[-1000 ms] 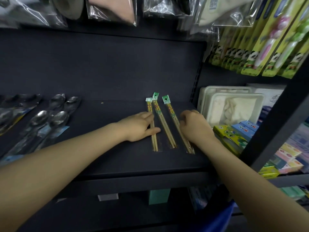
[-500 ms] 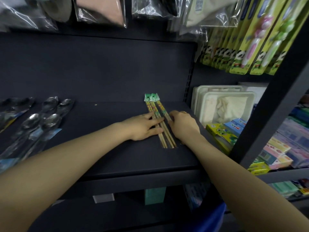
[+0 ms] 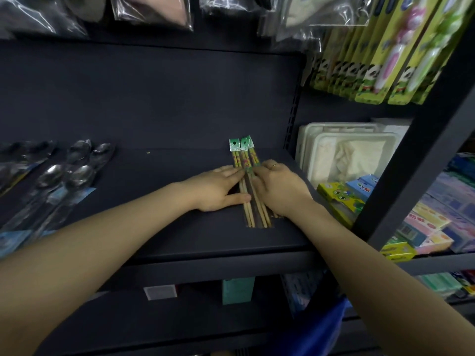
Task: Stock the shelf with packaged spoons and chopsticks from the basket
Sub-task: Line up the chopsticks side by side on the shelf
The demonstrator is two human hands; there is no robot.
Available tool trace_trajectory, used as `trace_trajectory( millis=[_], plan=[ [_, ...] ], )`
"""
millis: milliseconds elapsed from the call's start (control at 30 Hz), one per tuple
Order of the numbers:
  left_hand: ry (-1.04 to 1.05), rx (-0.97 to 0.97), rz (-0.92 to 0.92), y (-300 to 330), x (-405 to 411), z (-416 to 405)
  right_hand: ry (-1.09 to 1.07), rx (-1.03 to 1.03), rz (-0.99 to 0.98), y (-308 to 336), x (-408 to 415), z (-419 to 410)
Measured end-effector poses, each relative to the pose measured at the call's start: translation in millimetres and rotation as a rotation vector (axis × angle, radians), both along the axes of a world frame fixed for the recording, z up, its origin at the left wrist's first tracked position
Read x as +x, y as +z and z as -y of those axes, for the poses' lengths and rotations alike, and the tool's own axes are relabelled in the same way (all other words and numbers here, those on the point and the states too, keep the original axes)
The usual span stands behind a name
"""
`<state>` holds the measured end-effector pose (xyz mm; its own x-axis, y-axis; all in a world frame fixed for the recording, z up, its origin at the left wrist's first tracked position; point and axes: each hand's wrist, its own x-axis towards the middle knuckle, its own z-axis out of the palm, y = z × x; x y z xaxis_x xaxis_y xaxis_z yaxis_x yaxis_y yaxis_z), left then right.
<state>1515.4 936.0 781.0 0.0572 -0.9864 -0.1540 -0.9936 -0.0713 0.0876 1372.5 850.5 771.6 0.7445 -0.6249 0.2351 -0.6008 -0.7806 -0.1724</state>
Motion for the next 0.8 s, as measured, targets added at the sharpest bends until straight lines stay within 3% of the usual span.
trace_trajectory(
  millis=[133,300,400,567,800],
  plan=[
    [0.029,0.002,-0.031,-2,4,-3,0.146,0.138,-0.112,-3,0,-3],
    [0.018,0.003,-0.052,0,-1,-4,0.114,0.219,-0.013,-1,2,0],
    [0.000,0.006,-0.063,0,-1,-2,0.081,0.203,0.036,-1,-5,2],
    [-0.027,0.010,-0.092,-3,3,-6,0.053,0.205,-0.105,-5,-25,-1],
    [-0.001,0.010,-0.065,-1,-1,-7,0.050,0.141,-0.124,-7,-30,-9]
  ],
)
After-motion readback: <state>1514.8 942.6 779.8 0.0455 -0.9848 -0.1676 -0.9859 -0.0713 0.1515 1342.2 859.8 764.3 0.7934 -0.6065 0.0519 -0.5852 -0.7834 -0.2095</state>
